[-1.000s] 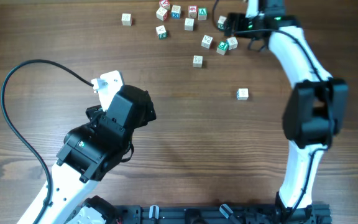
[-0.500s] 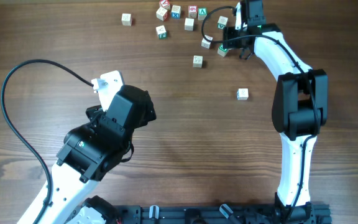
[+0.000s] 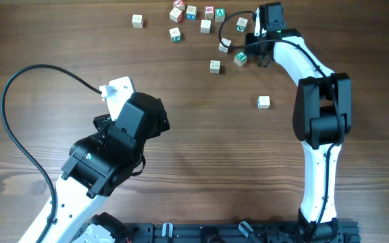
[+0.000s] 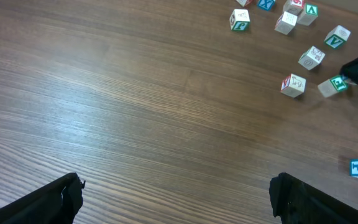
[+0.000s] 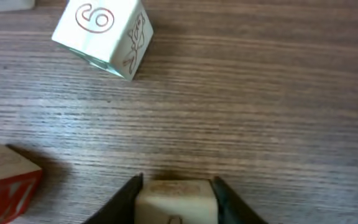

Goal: Form a horizontal line

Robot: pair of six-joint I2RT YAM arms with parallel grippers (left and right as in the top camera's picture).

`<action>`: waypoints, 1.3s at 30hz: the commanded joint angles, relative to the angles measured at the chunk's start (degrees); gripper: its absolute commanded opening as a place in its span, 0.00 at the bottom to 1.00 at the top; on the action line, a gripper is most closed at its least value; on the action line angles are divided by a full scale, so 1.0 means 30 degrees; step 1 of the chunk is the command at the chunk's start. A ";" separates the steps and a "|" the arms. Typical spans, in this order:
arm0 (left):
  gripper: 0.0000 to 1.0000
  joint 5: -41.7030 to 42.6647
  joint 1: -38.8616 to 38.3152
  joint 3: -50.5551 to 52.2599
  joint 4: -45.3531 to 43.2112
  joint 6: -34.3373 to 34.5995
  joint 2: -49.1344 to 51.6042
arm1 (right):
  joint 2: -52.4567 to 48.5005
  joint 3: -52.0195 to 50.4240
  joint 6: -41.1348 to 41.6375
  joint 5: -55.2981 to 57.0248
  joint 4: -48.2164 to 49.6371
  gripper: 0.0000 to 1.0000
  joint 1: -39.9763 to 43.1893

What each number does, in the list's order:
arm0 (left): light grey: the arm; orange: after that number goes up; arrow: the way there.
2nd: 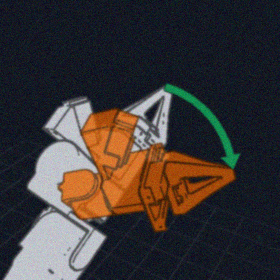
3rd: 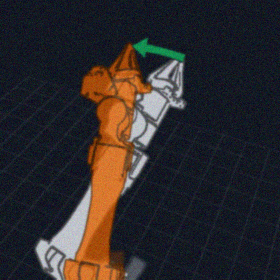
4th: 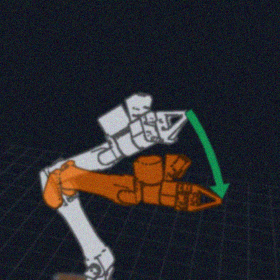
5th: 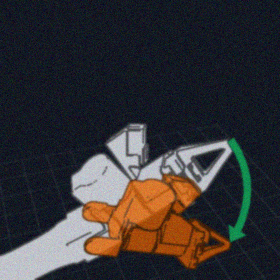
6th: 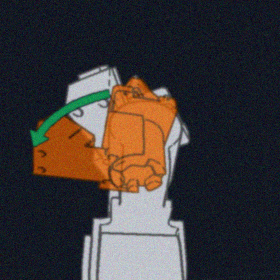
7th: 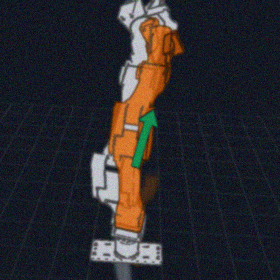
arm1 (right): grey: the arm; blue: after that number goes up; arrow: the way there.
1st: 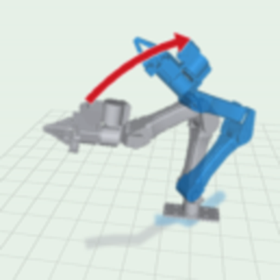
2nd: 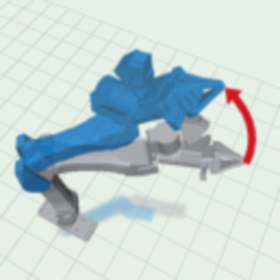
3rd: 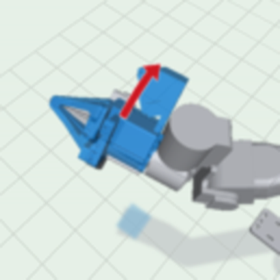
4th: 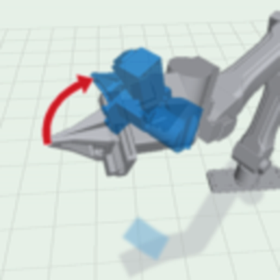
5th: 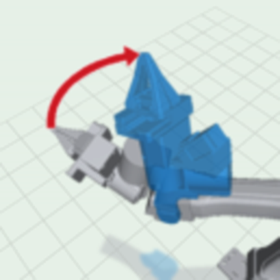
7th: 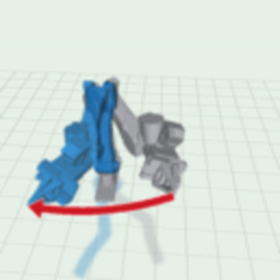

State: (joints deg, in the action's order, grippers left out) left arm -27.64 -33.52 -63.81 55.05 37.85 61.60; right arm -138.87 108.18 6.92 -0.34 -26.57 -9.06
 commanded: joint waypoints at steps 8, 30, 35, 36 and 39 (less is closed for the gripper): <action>1.00 -0.0386 0.0102 0.0015 -0.0036 0.0255 0.0022 | 0.2739 0.0466 0.0168 0.0240 -0.1348 0.06 0.0066; 1.00 -0.0386 0.0102 0.0015 -0.0029 0.0255 0.0022 | 1.5110 -0.1690 0.1909 0.5960 -1.6655 0.04 0.3905; 1.00 -0.0386 0.0102 0.0015 -0.0029 0.0255 0.0022 | 1.5110 -0.8451 0.0583 0.4277 -1.0856 0.05 0.4116; 1.00 -0.0386 0.0102 0.0015 -0.0036 0.0255 0.0022 | 1.5110 -0.9675 -0.0058 0.3322 -0.9500 0.04 0.4116; 1.00 -0.0386 0.0102 0.0015 -0.0029 0.0255 0.0022 | 1.5074 -1.2641 -0.0750 0.1530 -0.6040 0.04 0.4124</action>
State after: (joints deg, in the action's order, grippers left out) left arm -27.64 -33.52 -63.81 55.02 37.87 61.60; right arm -93.12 77.34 8.32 11.62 -50.06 3.31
